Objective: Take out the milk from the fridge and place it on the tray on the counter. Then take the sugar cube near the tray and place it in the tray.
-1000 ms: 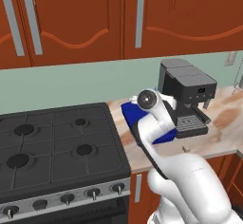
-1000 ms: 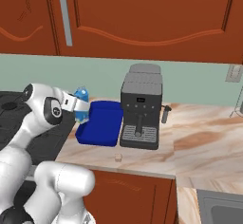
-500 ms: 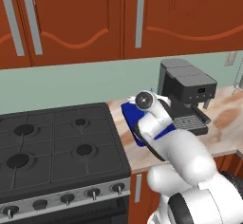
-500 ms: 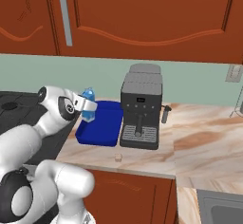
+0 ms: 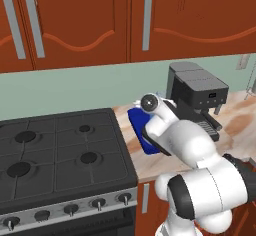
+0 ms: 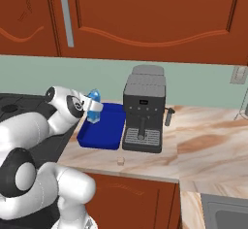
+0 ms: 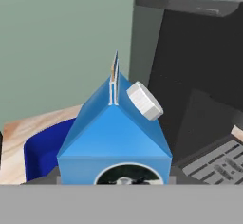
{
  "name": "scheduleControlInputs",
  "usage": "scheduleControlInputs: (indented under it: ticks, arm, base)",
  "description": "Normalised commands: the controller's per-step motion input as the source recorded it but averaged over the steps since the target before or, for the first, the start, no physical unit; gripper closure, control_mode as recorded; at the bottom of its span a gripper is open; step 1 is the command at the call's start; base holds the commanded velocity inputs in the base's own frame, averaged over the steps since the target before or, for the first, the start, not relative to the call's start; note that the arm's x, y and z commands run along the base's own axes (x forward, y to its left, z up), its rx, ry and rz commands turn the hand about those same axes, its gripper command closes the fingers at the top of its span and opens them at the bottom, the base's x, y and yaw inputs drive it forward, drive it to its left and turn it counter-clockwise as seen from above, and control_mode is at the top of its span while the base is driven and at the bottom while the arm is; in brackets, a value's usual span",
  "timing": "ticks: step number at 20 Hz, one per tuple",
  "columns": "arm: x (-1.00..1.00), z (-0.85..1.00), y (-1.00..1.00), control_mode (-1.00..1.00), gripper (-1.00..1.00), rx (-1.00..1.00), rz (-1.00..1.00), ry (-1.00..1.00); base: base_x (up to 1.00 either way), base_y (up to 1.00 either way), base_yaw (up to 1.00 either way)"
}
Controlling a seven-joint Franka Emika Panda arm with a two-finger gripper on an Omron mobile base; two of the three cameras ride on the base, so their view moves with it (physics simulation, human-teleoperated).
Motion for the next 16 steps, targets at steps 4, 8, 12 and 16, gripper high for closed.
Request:
scheduleControlInputs:
  ticks: [4,8,12,16]
  arm:
    - [0.33,-0.02,0.00,-1.00,1.00,0.00,0.00,0.02]
    - [0.15,-0.06,0.00,-1.00,1.00,0.00,0.00,0.00]
    - [0.00,-0.21,0.00,-1.00,1.00,0.00,0.00,0.00]
    - [0.00,-0.30,0.00,-1.00,1.00,0.00,0.00,0.00]
  base:
    - [0.00,0.00,0.00]
    - [0.00,0.00,0.00]
    - [0.00,0.00,0.00]
    - [0.00,0.00,0.00]
